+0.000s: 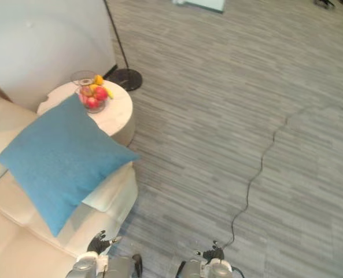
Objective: Pick up cushions and gather them together orderly.
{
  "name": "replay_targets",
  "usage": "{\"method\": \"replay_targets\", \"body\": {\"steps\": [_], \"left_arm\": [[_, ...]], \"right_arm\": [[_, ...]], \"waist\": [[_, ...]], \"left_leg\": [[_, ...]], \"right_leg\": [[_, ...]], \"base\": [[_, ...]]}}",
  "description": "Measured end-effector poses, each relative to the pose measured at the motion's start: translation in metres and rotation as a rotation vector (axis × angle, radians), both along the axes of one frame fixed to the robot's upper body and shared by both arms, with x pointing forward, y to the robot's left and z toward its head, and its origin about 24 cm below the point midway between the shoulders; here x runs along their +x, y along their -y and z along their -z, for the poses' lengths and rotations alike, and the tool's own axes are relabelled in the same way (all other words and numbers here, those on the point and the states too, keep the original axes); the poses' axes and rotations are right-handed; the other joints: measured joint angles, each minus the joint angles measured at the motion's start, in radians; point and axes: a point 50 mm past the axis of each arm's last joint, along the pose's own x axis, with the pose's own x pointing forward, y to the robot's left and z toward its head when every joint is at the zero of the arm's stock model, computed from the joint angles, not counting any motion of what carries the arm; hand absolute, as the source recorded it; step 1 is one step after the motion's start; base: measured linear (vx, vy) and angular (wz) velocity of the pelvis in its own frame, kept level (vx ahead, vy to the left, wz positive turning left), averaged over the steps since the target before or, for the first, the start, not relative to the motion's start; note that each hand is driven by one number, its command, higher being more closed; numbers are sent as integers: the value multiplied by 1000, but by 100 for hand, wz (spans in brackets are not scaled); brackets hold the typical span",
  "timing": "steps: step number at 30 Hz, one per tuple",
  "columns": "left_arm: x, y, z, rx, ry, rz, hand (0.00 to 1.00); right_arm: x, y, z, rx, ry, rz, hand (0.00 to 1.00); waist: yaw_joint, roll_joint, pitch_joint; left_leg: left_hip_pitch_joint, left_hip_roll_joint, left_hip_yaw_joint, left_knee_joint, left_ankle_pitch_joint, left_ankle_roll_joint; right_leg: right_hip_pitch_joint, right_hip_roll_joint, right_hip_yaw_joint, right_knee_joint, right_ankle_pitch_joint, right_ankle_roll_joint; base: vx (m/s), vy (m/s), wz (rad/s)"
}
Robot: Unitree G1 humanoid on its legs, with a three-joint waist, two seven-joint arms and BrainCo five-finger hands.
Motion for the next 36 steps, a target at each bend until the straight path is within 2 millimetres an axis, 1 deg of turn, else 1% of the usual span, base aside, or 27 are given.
{"method": "replay_targets", "body": {"steps": [1, 2, 3, 4, 5, 6, 7, 8, 10, 11, 12, 13, 14, 15, 16, 17, 19, 20, 23, 27, 28, 29, 31, 32, 33, 35, 36], "left_arm": [[0, 2, 0, -4, -1, -2, 0], [1, 5, 0, -13, 4, -7, 0], [1, 6, 0, -14, 4, -8, 0], [0, 5, 1, -11, -1, -15, 0], [0, 13, 2, -39, -1, -34, 0], [-2, 14, 3, -44, -4, -42, 0], [-3, 19, 4, -61, -6, -57, 0], [-2, 23, 4, -70, -5, -57, 0], [-2, 26, 4, -80, -3, -55, 0], [-2, 29, 4, -86, -2, -54, 0], [-2, 29, 4, -88, -3, -52, 0], [-2, 30, 4, -86, -4, -47, 0], [-1, 30, 4, -80, -5, -29, 0], [-1, 29, 4, -77, -7, -25, 0], [1, 25, 4, -55, -7, -1, 0], [-1, 21, 4, -30, -19, 26, 0], [-4, 17, 6, -17, -38, 32, 0], [-12, 11, 9, 6, -70, 51, 0], [-21, 2, 12, 33, -103, 65, 0], [-27, -4, 13, 43, -121, 69, 0], [-29, -8, 13, 49, -122, 64, 0], [-29, -8, 12, 50, -120, 61, 0], [-25, -12, 9, 55, -95, 49, 0], [-18, -19, 3, 61, -46, 12, 0], [-17, -22, 2, 64, -37, 0, 0], [-6, -41, -11, 88, 49, -97, 0], [-4, -44, -14, 91, 63, -110, 0]], "right_arm": [[0, 1, 0, 0, 4, 5, 0], [0, 3, 0, -4, 3, 7, 0], [-2, 3, 0, -4, -1, 8, 0], [-6, 2, 1, 5, -8, 18, 0], [-2, 6, -1, -7, 3, 22, 0], [-1, 8, -1, -11, 7, 22, 0], [2, 12, -3, -22, 19, 21, 0], [2, 12, -4, -21, 22, 26, 0], [-2, 11, -2, -11, 17, 46, 0], [-4, 9, -1, 0, 15, 65, 0], [-5, 8, -1, 4, 14, 70, 0], [-6, 7, 0, 8, 13, 77, 0], [-6, 9, -1, 7, 18, 87, 0], [-6, 8, 0, 8, 15, 90, 0], [-9, 8, 1, 11, 2, 90, 0], [-9, 7, 2, 14, -2, 90, 0], [-13, 4, 4, 27, -18, 93, 0], [-16, 2, 5, 35, -29, 92, 0], [-18, 3, 6, 33, -35, 92, 0], [-16, -1, 5, 35, -34, 59, 0], [-7, -4, 3, 43, -6, 42, 0], [-6, -5, 2, 43, -2, 38, 0], [9, -2, -7, 28, 67, 30, 0], [26, 7, -20, -5, 158, 37, 0], [31, 10, -24, -17, 184, 37, 0], [59, 30, -52, -91, 336, 47, 0], [62, 32, -56, -100, 354, 50, 0]], "waist": [[-4, -1, 0], [-9, -9, -5], [-11, -15, -9], [-11, -36, -14], [1, 1, -25], [3, 9, -28], [2, 31, -36], [-1, 42, -40], [-4, 41, -39], [-4, 36, -38], [-5, 33, -40], [-13, 17, -49], [-17, 19, -52], [-17, 17, -50], [-15, 5, -51], [-15, 3, -52], [-15, 1, -62], [-18, 1, -73], [-31, -2, -79], [-37, -9, -84], [-37, -16, -97], [-37, -18, -98], [-40, -25, -102], [-40, -30, -103], [-40, -31, -104], [-42, -32, -105], [-42, -32, -105]], "left_leg": [[15, 6, -50, -12, -1, -3], [19, 8, -100, -10, -7, -47], [20, 7, -110, -6, -14, -65], [16, -6, -165, 11, -43, -113], [5, 28, -197, 15, -43, -141], [5, 33, -204, 14, -40, -146], [0, 54, -223, -3, -25, -170], [-1, 72, -229, -21, -5, -193], [-6, 91, -205, -30, 27, -206], [-17, 104, -136, -36, 55, -205], [-24, 110, -104, -42, 66, -199], [-45, 126, 44, -42, 82, -163], [-64, 149, 202, -45, 85, -141], [-66, 153, 231, -48, 86, -140], [-66, 164, 311, -60, 116, -122], [-62, 152, 321, -74, 133, -141], [-57, 136, 314, -98, 141, -154], [-50, 108, 299, -138, 159, -153], [-22, 67, 288, -205, 190, -144], [9, 42, 278, -255, 210, -136], [14, 38, 278, -275, 219, -135], [14, 38, 278, -278, 220, -135], [15, 36, 277, -299, 235, -133], [15, 33, 278, -320, 248, -130], [17, 31, 280, -327, 252, -129], [21, 22, 290, -360, 273, -121], [22, 21, 290, -365, 276, -121]], "right_leg": [[-21, 33, 96, -91, 25, 0], [-27, 51, 201, -202, 88, 10], [-24, 49, 232, -254, 127, 11], [-10, 37, 261, -297, 235, 0], [-11, 57, 214, -256, 213, -20], [-11, 56, 197, -251, 198, -30], [-10, 59, 139, -226, 163, -46], [5, 56, 86, -206, 138, -62], [47, 48, 17, -206, 118, -72], [79, 30, -46, -216, 111, -78], [89, 23, -70, -224, 109, -80], [98, 1, -130, -249, 106, -85], [107, -11, -181, -266, 107, -85], [111, -15, -192, -270, 107, -85], [115, -35, -219, -273, 103, -77], [126, -44, -227, -281, 107, -62], [136, -47, -225, -304, 116, -50], [155, -54, -230, -338, 142, -35], [169, -70, -233, -368, 161, -28], [200, -73, -226, -405, 177, -21], [200, -72, -225, -414, 180, -18], [199, -72, -225, -414, 182, -18], [197, -70, -222, -424, 193, -19], [196, -65, -213, -447, 209, -18], [195, -64, -211, -452, 213, -18], [190, -61, -200, -483, 241, -14], [190, -61, -199, -487, 245, -15]], "base": [[303, -296, 144], [301, -321, 150], [304, -377, 174], [320, -456, 138], [258, -384, 120], [232, -355, 95], [192, -327, 109], [221, -382, 113], [132, -288, 121], [71, -203, 130], [15, -136, 137], [-13, -78, 140], [-14, -57, 134], [-11, -19, 109], [-2, 49, 71], [-3, 77, 60], [24, 111, 23], [60, 128, 22], [72, 108, 20], [54, 76, 16], [29, 30, 1], [0, 0, 0], [-10, 22, 4], [0, 0, 0], [-35, 25, -6], [-64, 43, -12], [-76, 53, -11]]}}
